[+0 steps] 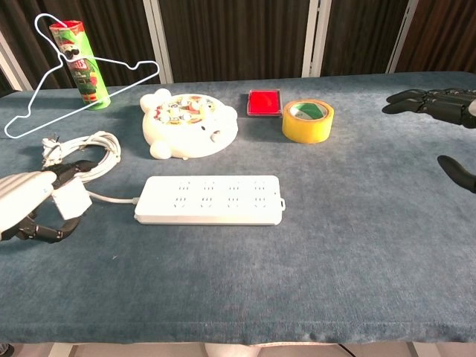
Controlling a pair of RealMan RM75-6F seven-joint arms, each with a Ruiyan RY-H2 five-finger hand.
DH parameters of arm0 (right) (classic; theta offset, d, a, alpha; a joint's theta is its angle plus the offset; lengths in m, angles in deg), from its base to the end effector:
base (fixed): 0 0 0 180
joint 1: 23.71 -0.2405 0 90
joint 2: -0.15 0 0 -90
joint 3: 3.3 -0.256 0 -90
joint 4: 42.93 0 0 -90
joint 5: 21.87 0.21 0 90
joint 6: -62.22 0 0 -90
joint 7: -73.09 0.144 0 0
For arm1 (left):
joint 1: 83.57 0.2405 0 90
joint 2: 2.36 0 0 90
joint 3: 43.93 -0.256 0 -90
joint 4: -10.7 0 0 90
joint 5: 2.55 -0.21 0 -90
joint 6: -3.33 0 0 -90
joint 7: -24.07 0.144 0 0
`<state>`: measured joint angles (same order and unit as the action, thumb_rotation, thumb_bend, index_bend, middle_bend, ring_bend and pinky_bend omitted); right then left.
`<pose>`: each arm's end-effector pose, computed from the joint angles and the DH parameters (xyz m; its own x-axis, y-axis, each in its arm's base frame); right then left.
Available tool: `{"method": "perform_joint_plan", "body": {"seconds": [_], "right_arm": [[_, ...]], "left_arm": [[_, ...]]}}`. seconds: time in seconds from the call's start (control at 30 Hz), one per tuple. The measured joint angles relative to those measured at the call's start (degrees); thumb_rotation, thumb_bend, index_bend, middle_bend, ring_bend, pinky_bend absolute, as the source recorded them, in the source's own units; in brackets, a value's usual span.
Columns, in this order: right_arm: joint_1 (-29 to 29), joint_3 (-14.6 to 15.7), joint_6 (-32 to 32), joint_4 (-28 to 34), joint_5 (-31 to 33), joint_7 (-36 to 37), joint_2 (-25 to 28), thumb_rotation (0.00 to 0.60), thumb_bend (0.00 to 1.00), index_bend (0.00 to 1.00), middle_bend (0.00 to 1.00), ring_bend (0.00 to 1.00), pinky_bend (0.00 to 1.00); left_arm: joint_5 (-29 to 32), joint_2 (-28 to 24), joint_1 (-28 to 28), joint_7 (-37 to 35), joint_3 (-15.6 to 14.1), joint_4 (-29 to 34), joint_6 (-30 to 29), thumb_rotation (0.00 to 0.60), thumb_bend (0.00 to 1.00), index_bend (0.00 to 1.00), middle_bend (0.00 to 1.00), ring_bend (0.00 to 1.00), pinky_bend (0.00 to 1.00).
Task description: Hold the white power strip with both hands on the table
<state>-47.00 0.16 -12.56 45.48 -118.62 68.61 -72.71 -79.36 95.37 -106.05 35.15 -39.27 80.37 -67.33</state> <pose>-0.2372 -0.2357 0.0685 0.4952 -0.1223 0.8601 -0.7824 -0.4930 0.3804 -0.2581 0.2698 -0.0272 0.3968 0.1515 0.9053 0.9138 -0.1588 -0.3739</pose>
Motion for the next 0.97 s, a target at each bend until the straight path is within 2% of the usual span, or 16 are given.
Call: {"method": "perform_joint_plan", "body": {"seconds": [0.13,0.3,0.43,0.53,0.7,0.83,0.97], "right_arm": [[1.03,0.1,-0.48,0.64,0.62,-0.9,1.22,0.6,0.71,0.0,0.07,0.0,0.0],[3.8,0.61,-2.06,3.13,2.24,-3.7,4.3,0.6,0.64,0.0,0.06,0.0,0.0],[7.2,1.16,-3.93,5.63,5.56,-6.2,7.1,0.6,0.5,0.0,0.05,0.0,0.0],[10.71,1.22,-7.18,6.76,8.45,-7.43,8.47,0.6,0.42,0.0,0.05,0.0,0.0],[17.16,0.13,-14.69,4.66,13.13,-5.87,8.38,0.6,0.39,0.0,0.04,0.0,0.0],[18.9,-1.11,-15.74,2.4,15.2,-2.47,8.35,0.6,0.37,0.0,0.04,0.0,0.0],[19.32,-1.61,-15.05,1.64,14.1,-1.58,8.47,0.6,0.37,0.0,0.04,0.0,0.0]], "left_arm": [[-2.74,-1.65,0.51,-1.56,-0.28,1.46,-2.93,0.6,0.41,0.0,0.0,0.0,0.18],[-5.89,-6.33,2.23,-3.16,-1.45,6.04,-6.8,0.6,0.41,0.0,0.0,0.0,0.17],[-8.69,-12.27,4.75,-4.08,-3.57,10.24,-10.74,0.6,0.43,0.0,0.0,0.0,0.17],[-10.27,-18.63,7.54,-4.88,-6.04,13.82,-13.56,0.6,0.45,0.0,0.0,0.0,0.16],[-11.22,-28.65,14.92,-5.77,-9.76,18.33,-20.57,0.6,0.46,0.0,0.0,0.0,0.14],[-13.34,-31.37,17.8,-5.83,-10.52,20.44,-25.0,0.6,0.46,0.0,0.0,0.0,0.14],[-13.65,-31.95,17.95,-6.22,-10.6,20.99,-23.55,0.6,0.46,0.0,0.0,0.0,0.13]]}}
